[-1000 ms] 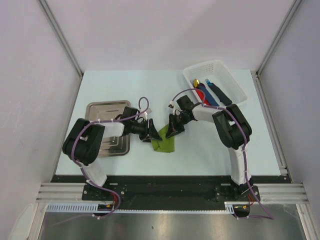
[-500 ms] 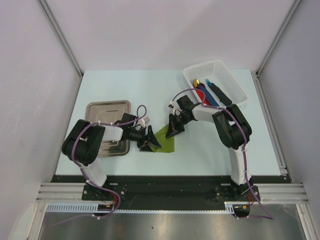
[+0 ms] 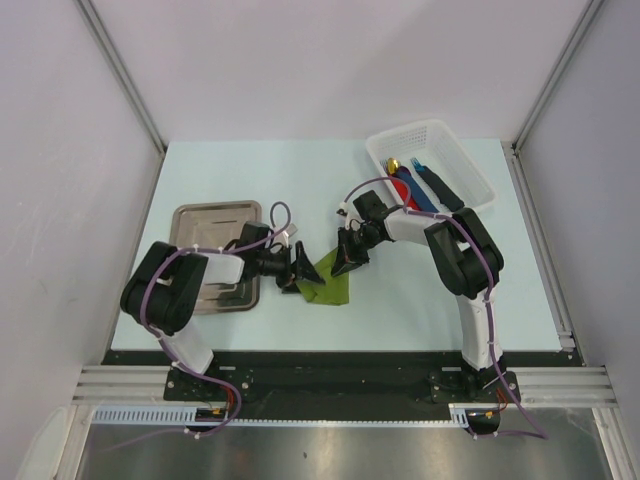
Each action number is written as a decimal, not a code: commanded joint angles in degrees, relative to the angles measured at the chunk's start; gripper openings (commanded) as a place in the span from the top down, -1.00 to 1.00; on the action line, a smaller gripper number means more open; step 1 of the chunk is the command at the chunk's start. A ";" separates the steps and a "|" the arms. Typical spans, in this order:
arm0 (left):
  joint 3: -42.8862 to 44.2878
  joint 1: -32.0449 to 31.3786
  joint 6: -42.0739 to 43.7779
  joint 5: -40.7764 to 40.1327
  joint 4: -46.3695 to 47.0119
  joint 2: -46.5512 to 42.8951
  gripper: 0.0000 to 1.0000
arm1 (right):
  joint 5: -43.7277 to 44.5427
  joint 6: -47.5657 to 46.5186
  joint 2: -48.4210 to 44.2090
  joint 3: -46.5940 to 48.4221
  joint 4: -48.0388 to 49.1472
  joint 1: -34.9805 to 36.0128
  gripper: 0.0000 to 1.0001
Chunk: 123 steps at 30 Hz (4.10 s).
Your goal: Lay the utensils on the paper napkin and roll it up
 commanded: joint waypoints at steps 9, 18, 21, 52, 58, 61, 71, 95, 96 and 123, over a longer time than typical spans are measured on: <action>3.83 -0.95 -1.00 -0.56 4.54 1.45 -0.07 | 7.54 -1.80 4.61 -2.02 1.61 1.38 1.00; 5.32 -2.53 1.73 0.68 2.26 -0.66 0.60 | 7.71 -1.80 4.61 -2.02 1.61 1.38 1.00; 6.11 -3.67 2.25 0.24 1.91 -0.66 0.74 | 7.80 -1.63 4.61 -1.85 1.70 1.38 1.00; 12.97 -7.98 7.88 -9.43 -14.09 12.08 1.00 | 2.18 0.48 -3.65 3.42 -0.06 -3.27 0.81; 13.24 -7.98 8.32 -9.17 -14.09 12.17 1.00 | -2.57 2.68 -6.02 2.91 0.03 -6.61 0.77; 13.59 -7.98 8.41 -8.82 -14.00 12.26 1.00 | -2.31 2.42 -5.94 1.68 0.64 -6.53 0.77; 14.47 -7.81 7.88 -7.76 -12.69 12.17 1.00 | -1.25 2.15 -2.96 -1.66 3.19 -4.86 0.84; 17.54 -10.27 2.43 0.32 -2.67 8.04 0.99 | 4.46 5.05 0.21 -6.50 8.64 -3.27 1.00; 17.63 -10.53 2.43 0.24 -2.58 8.13 0.99 | 4.55 4.96 0.21 -6.50 8.64 -3.27 1.00; 14.47 -11.50 3.14 -1.70 -0.92 17.97 0.23 | 1.30 1.19 -4.35 1.14 -1.19 -7.05 0.68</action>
